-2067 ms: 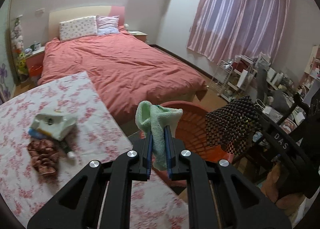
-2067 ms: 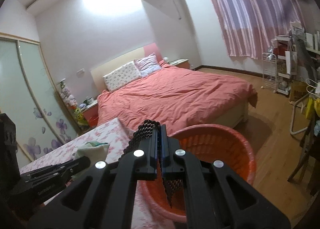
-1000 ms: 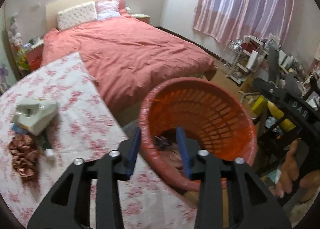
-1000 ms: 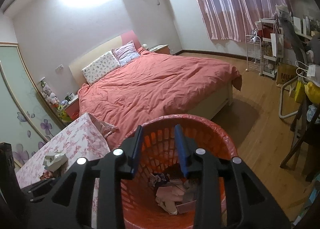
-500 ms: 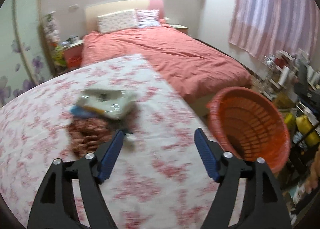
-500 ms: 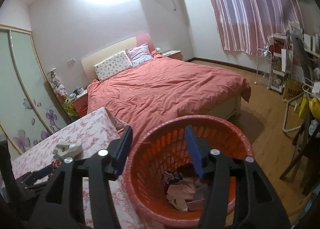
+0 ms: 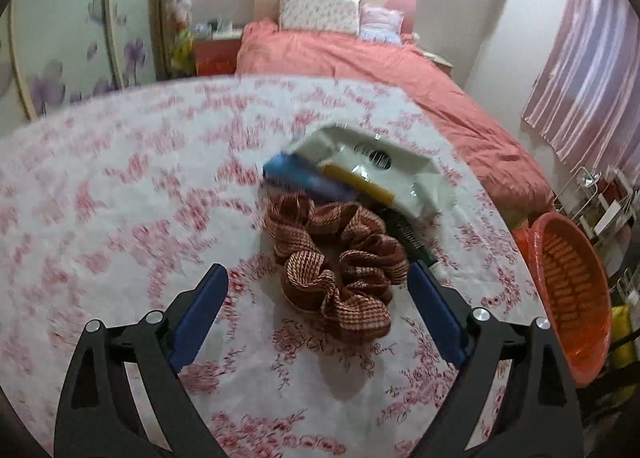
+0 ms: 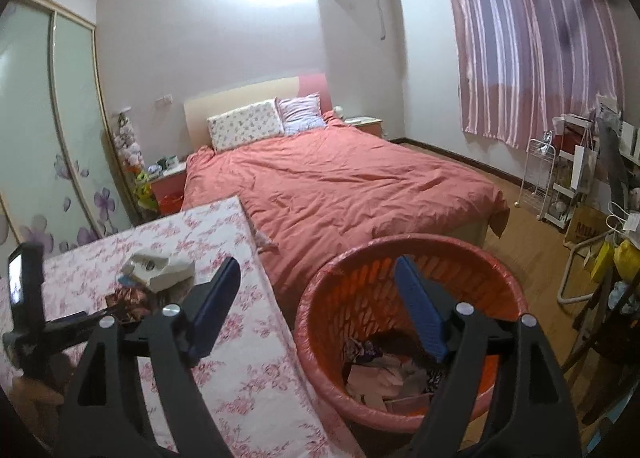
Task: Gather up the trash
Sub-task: 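Grasp the brown plaid cloth with the left tool while the right tool grasps the white wipes packet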
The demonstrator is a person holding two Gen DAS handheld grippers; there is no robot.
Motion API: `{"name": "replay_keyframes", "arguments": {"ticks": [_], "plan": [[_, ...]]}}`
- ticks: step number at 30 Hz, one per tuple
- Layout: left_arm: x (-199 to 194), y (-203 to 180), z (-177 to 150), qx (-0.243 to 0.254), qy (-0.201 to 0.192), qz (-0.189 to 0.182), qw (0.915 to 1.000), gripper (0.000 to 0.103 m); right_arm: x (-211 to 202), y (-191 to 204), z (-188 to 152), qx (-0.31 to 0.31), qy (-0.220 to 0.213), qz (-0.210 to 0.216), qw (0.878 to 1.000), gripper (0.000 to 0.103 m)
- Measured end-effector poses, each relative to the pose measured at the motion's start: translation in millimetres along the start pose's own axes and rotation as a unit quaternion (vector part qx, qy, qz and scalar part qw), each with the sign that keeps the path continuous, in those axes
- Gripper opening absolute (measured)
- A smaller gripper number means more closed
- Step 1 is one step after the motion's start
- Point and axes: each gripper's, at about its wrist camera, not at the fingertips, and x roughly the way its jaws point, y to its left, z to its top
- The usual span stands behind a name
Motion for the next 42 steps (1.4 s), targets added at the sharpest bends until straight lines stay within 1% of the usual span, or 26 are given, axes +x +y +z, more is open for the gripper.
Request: {"name": "replay_keyframes", "arguments": {"ticks": [3,5,9,11,13,14,16,18,19,20,21,23,28,34,36,39,41,42], "plan": [[10.6,2.0,-0.9,-0.015,0.018,-0.003,0.9997,0.09,1.6,0.2,-0.3,0.003,0.007,0.001,1.0,0.078],[14.0,1.3,-0.6,-0.015,0.02,-0.005,0.9997,0.09,3.3,0.2,-0.5,0.004,0.011,0.003,1.0,0.078],[15.0,-6.6,-2.4,0.015,0.006,0.022,0.9996,0.09,8.2,2.5,-2.7,0.007,0.021,0.012,1.0,0.078],[14.4,-12.2,-3.9,0.034,-0.002,0.031,0.9989,0.087,10.8,5.8,-4.1,0.006,0.026,0.017,0.999,0.078],[14.7,-17.5,-5.1,0.045,-0.001,0.029,0.9986,0.081,13.1,11.6,-5.9,0.001,0.03,0.022,0.999,0.078],[15.2,-19.7,-5.4,0.047,0.0,0.024,0.9986,0.077,14.1,14.3,-6.7,-0.002,0.031,0.024,0.999,0.078],[17.1,-21.3,-4.4,0.046,0.003,0.018,0.9988,0.073,16.5,21.0,-7.4,-0.009,0.034,0.029,0.999,0.078],[20.2,-20.0,-3.1,0.043,0.008,0.013,0.999,0.059,17.6,26.4,-8.0,-0.017,0.036,0.033,0.999,0.078],[20.3,-18.2,-2.2,0.039,0.007,0.01,0.9992,0.056,17.9,29.1,-8.3,-0.021,0.037,0.035,0.998,0.078],[20.2,-17.4,-0.9,0.038,0.004,0.007,0.9993,0.049,18.2,31.6,-8.7,-0.025,0.037,0.037,0.998,0.078],[19.8,-15.6,0.2,0.038,0.003,0.003,0.9993,0.045,18.6,34.5,-9.6,-0.029,0.038,0.039,0.998,0.078],[15.7,-10.8,-0.2,0.042,0.0,-0.003,0.9991,0.041,20.1,37.9,-9.3,-0.032,0.04,0.042,0.998,0.078],[7.7,7.6,0.1,0.038,-0.007,0.003,0.9992,0.04,30.2,53.8,-9.6,-0.038,0.051,0.059,0.996,0.078],[-7.8,35.3,3.5,0.025,-0.02,0.014,0.9994,0.04,50.6,89.2,-9.1,-0.051,0.071,0.095,0.992,0.075],[-13.8,44.0,5.6,0.025,-0.026,0.02,0.9991,0.04,62.1,101.8,-8.5,-0.046,0.084,0.109,0.989,0.072],[-22.6,56.4,7.5,0.021,-0.033,0.024,0.9989,0.04,88.5,124.9,-7.2,-0.027,0.114,0.134,0.984,0.063],[-28.8,63.3,8.1,0.018,-0.037,0.024,0.9988,0.04,101.6,136.3,-7.1,-0.018,0.127,0.144,0.981,0.054],[-31.0,65.9,7.9,0.018,-0.038,0.023,0.9988,0.04,111.9,145.0,-6.4,-0.014,0.135,0.147,0.98,0.051]]}}
